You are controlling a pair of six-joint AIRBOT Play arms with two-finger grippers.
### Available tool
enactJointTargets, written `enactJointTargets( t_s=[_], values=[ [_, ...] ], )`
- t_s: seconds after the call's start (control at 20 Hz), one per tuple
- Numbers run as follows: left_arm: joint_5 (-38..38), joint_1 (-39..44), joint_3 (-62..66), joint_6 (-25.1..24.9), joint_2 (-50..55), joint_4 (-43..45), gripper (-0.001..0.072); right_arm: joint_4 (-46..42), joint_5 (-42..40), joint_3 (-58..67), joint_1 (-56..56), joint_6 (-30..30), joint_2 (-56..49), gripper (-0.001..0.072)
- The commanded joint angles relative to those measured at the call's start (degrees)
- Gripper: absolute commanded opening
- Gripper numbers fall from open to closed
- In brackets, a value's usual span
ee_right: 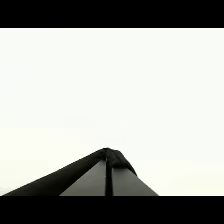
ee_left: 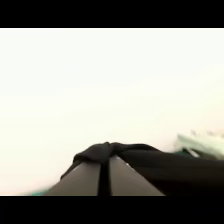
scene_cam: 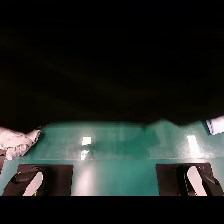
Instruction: Fold the shirts.
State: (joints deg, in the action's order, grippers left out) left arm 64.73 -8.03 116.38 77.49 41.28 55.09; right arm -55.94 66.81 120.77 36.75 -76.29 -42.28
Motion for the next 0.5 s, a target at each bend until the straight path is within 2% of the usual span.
enactJointTargets(
  t_s=[0.0, 0.15, 0.3, 0.45],
  values=[
    [5.9, 0.0, -11.1, 1.7, 0.0, 0.5, 0.0032, 1.2, 9.2, -2.3, 0.7, -1.9, -3.6, 0.0012],
    [10.2, 0.0, -25.0, 2.0, 5.0, 0.4, 0.0031, 1.1, 18.7, -10.6, -4.8, -2.1, -11.1, 0.0012],
    [11.3, 0.0, -38.4, 2.0, 12.5, 0.1, 0.0032, -12.0, 26.0, -17.7, -16.0, -2.8, -20.7, 0.0012],
    [10.8, 1.5, -46.6, 0.5, 22.6, 0.0, 0.0032, -22.7, 27.3, -24.1, -25.5, -3.9, -31.1, 0.0012]
  ],
)
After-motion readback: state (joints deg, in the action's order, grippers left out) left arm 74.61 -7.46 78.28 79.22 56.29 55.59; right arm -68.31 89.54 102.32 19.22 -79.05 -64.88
